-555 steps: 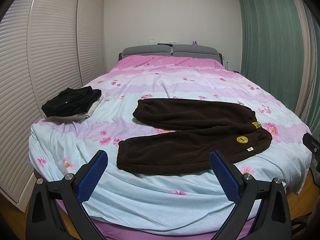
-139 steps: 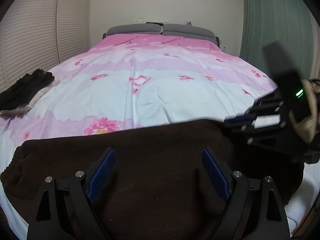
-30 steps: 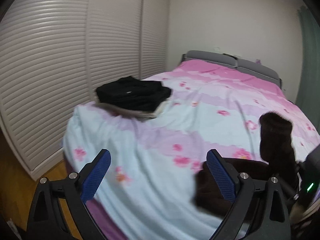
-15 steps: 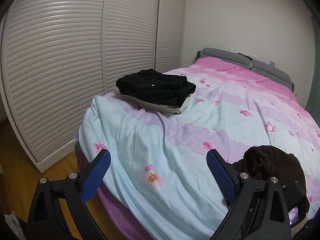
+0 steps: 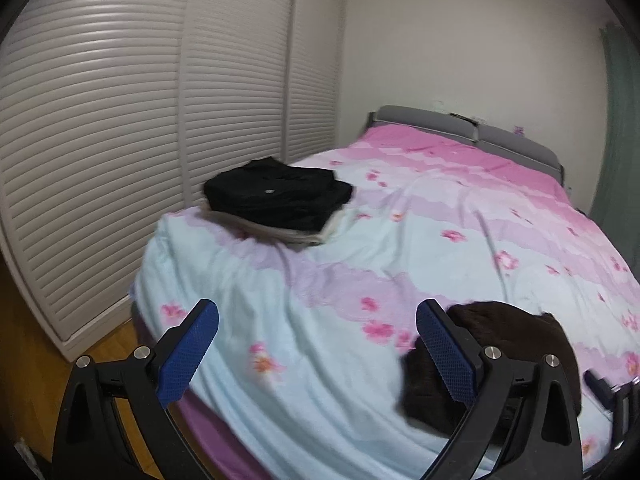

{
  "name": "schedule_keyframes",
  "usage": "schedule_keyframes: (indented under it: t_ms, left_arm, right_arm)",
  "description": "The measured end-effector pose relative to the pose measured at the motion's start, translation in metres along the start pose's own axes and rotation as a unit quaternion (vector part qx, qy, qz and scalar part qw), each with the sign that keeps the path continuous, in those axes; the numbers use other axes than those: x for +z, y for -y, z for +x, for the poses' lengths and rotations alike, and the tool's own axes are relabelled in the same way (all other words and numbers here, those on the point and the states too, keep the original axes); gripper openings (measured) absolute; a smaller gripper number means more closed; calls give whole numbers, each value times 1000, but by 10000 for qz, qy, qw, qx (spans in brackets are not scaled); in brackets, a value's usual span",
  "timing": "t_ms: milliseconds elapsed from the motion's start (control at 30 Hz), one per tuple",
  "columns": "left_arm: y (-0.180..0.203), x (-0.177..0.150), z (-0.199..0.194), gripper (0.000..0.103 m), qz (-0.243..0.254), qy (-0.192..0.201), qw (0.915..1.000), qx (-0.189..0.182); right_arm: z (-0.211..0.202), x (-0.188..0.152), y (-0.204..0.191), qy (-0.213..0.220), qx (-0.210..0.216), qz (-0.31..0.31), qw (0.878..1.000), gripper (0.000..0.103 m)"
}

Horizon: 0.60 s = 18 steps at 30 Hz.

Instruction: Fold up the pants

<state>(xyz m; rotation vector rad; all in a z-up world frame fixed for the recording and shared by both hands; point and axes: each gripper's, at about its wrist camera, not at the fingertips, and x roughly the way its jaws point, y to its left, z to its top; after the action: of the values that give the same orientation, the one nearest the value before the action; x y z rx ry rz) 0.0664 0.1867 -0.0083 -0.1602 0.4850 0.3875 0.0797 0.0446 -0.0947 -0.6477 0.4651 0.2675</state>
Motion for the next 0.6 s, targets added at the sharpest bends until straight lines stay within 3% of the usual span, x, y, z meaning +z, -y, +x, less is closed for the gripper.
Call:
schedule_keyframes:
  t_ms: [133, 233, 300, 367, 600]
  left_arm:
    - [34, -6, 8, 101, 147, -126, 9992, -349]
    - [59, -15, 16, 101, 275, -255, 9980, -507]
    - [70, -21, 18, 101, 371, -317, 9972, -575]
    - [77, -27, 20, 101, 458, -356, 9963, -629]
    - [75, -34, 30, 101, 488, -469, 9962, -546]
  right_arm:
    - [-15, -19, 48, 163, -180, 589, 9980, 66]
    - [-6, -30, 64, 68, -291, 559, 9980, 62]
    - [7, -34, 65, -85, -146, 453, 9988, 46]
    - [18, -38, 63, -211, 40, 395, 9990, 42]
    - [50, -33, 35, -410, 451, -228, 9979, 40]
